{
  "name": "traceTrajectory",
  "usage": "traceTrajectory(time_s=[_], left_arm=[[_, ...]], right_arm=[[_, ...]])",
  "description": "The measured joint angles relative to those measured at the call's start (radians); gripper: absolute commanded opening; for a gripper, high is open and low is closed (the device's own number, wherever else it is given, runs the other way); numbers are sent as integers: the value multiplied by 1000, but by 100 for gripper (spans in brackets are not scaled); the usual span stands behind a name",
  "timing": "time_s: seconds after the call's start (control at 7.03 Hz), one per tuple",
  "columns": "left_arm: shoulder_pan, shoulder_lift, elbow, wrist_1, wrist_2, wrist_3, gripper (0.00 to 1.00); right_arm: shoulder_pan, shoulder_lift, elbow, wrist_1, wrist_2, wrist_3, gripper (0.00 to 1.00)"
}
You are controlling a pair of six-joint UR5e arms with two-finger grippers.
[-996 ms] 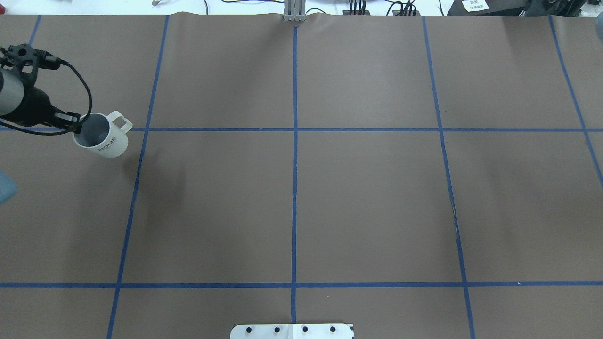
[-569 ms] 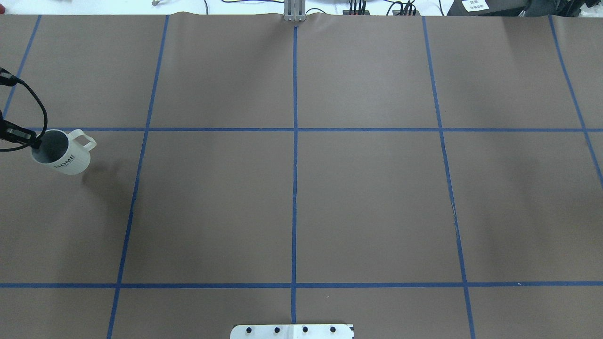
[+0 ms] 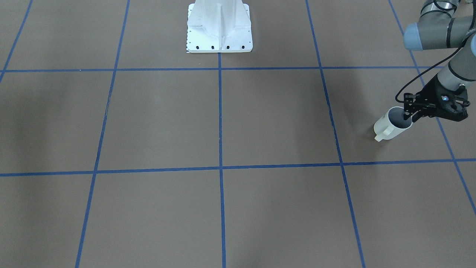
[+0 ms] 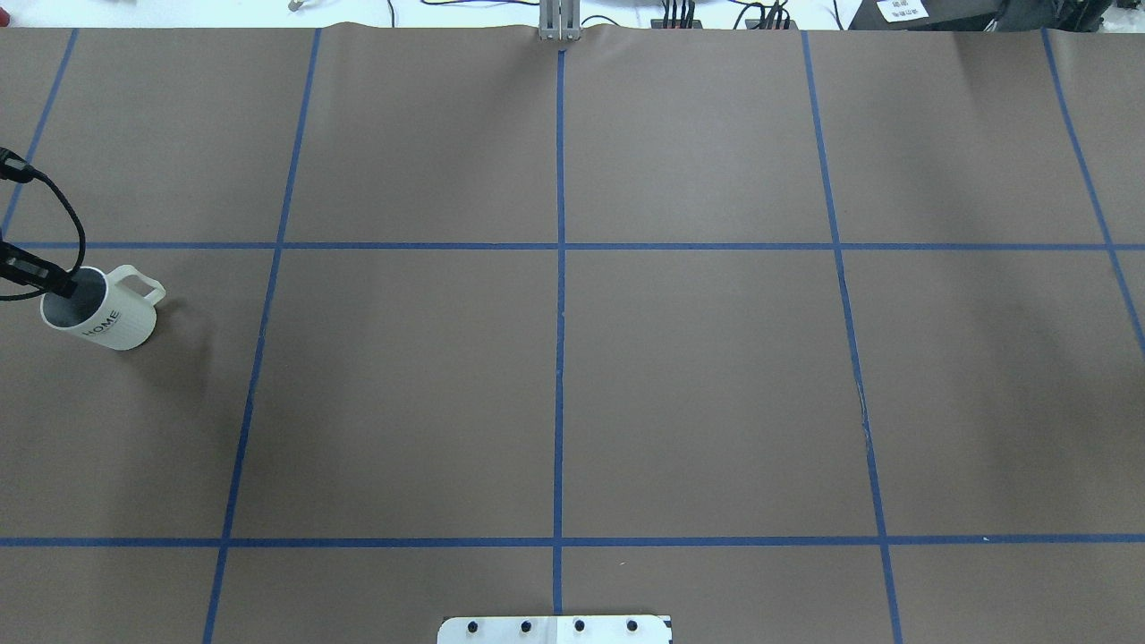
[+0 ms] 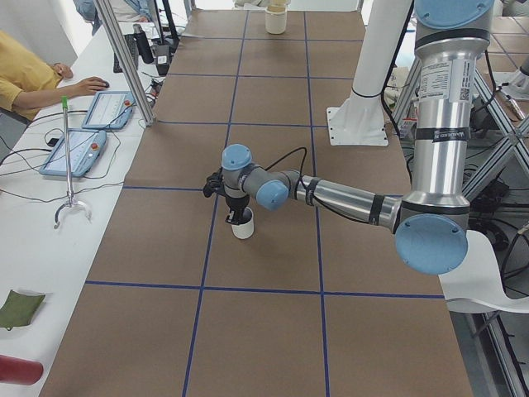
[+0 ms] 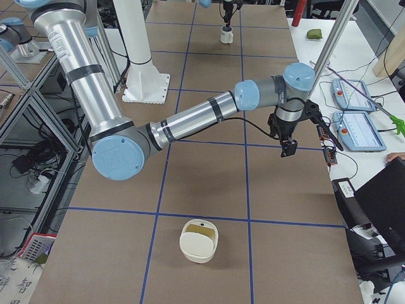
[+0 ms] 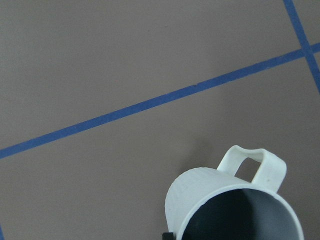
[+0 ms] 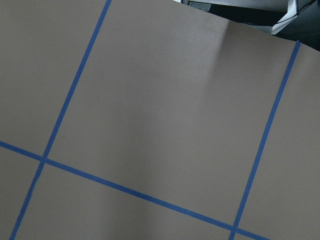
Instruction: Left arm hands cup to right arm to dump lemon
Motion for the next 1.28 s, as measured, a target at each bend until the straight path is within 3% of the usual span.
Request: traceTrajectory(time_s=[0.43,0.85,1.28], left_arm=[[-146,-5,-7,48,-37,114,100],[-411,-16,-2,267,-58,453,100],[-489,49,58,299,-63,470,100]], right_arm=[[0,-44,3,46,-6,10,100],[0,-77,1,92,-26,44,100],[0,-86,9,106,-43,78,100]])
